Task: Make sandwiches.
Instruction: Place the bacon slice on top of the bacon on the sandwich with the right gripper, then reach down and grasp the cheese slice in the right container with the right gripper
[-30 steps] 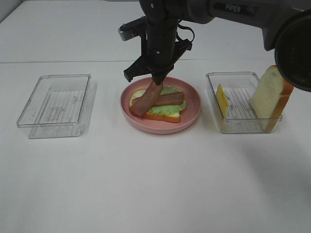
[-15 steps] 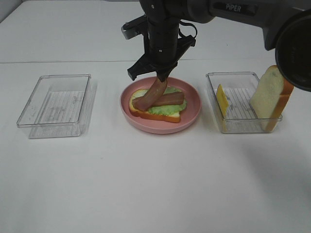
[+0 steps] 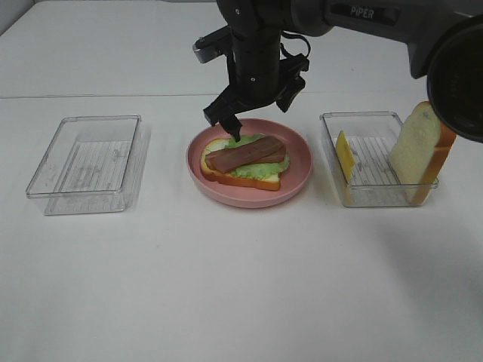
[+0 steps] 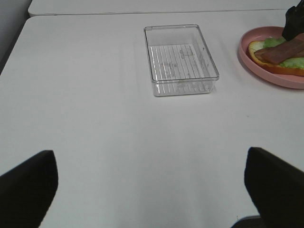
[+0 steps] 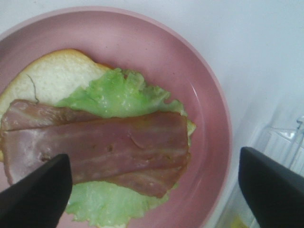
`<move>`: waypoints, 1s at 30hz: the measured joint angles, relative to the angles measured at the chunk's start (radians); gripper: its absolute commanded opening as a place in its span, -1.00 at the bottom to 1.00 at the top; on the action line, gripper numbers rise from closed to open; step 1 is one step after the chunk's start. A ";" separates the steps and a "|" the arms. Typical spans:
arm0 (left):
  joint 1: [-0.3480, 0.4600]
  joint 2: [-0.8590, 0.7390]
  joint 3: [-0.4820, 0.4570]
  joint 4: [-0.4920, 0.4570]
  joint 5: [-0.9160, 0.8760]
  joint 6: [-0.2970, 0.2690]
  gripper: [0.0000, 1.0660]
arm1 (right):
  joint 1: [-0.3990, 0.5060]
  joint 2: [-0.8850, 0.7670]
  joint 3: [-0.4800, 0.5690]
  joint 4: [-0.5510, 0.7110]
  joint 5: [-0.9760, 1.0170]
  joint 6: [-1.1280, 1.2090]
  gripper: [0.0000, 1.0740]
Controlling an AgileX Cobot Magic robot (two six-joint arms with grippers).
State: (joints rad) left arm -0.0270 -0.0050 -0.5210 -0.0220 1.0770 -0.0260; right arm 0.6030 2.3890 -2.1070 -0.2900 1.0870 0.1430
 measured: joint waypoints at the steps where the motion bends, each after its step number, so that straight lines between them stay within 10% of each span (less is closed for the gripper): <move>1: 0.000 0.000 0.000 0.000 0.000 0.000 0.88 | 0.000 0.000 -0.007 -0.003 0.018 0.000 0.85; 23: 0.000 0.000 0.000 0.000 0.000 0.000 0.88 | 0.000 -0.252 -0.107 0.013 0.130 -0.080 0.85; 30: 0.000 0.000 0.000 0.000 0.000 0.000 0.88 | -0.003 -0.364 0.023 -0.055 0.134 -0.080 0.85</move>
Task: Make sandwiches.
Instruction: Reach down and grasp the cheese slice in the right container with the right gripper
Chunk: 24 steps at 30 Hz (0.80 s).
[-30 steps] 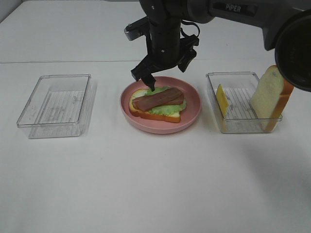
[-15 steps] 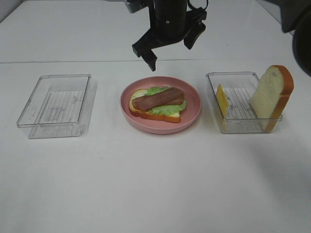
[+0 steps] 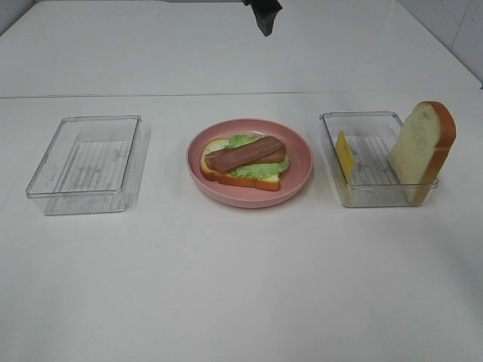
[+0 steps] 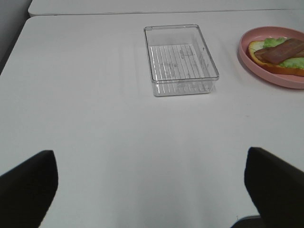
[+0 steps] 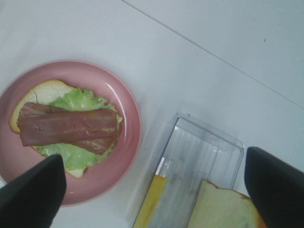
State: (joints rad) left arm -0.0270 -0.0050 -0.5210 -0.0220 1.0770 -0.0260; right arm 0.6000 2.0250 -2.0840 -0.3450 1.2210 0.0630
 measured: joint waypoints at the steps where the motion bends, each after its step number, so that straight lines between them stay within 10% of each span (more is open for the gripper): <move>1: 0.000 0.000 0.000 0.000 0.000 0.000 0.88 | 0.000 0.000 0.000 0.000 0.000 0.000 0.85; 24: 0.000 0.000 0.000 0.000 0.000 0.000 0.88 | -0.255 -0.023 0.388 0.264 -0.032 0.009 0.85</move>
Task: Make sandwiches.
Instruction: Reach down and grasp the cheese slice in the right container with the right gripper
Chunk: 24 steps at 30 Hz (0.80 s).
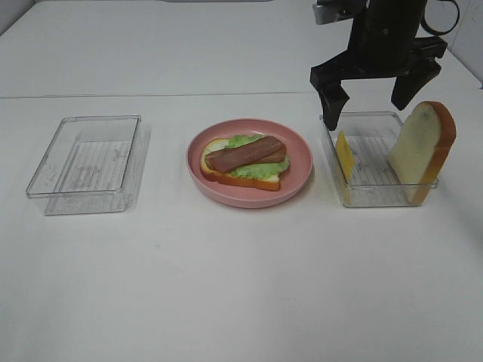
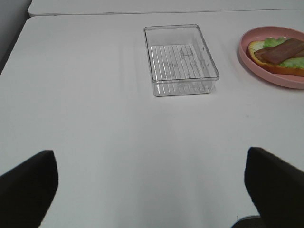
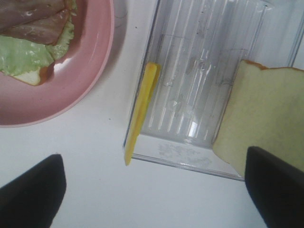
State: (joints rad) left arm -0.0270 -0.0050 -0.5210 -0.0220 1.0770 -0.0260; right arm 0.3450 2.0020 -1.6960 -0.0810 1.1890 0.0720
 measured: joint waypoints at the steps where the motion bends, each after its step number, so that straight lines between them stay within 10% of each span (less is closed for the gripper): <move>1: 0.000 0.000 0.000 0.000 0.000 0.000 0.88 | 0.000 0.002 0.013 0.004 -0.022 0.000 0.85; 24: 0.000 0.000 0.000 0.000 0.000 0.000 0.88 | 0.000 0.159 0.038 0.032 -0.105 -0.001 0.84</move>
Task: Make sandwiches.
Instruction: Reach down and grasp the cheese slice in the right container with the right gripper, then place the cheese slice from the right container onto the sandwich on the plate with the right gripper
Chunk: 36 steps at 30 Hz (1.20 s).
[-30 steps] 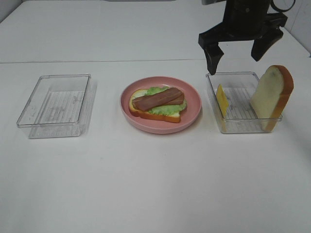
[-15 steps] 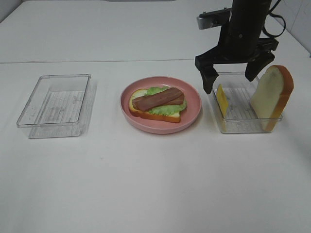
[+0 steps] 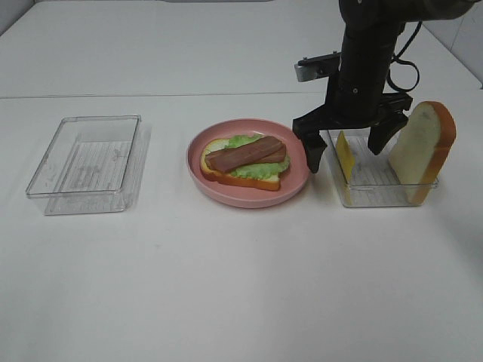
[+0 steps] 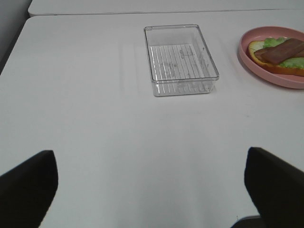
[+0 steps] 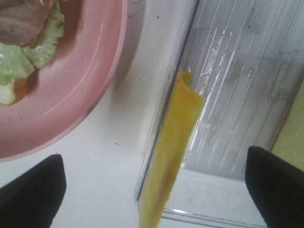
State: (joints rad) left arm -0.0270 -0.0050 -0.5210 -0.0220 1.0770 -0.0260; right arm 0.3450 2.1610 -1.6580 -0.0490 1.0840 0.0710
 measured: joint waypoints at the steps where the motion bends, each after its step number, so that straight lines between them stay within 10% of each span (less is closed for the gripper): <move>1: 0.000 0.000 0.000 0.000 0.000 0.000 0.88 | 0.000 0.002 0.000 0.003 0.000 -0.001 0.83; 10: 0.000 0.000 0.000 0.000 0.000 0.000 0.88 | 0.000 0.006 0.000 0.013 -0.008 -0.005 0.50; 20: 0.000 0.000 0.000 0.000 0.000 0.000 0.88 | 0.000 0.006 0.000 0.013 -0.015 -0.005 -1.00; 36: 0.000 0.000 0.000 0.000 0.000 0.000 0.88 | 0.000 -0.022 0.000 0.010 0.004 -0.006 -1.00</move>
State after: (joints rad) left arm -0.0270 -0.0050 -0.5210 -0.0220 1.0770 -0.0260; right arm 0.3450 2.1390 -1.6580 -0.0390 1.0880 0.0650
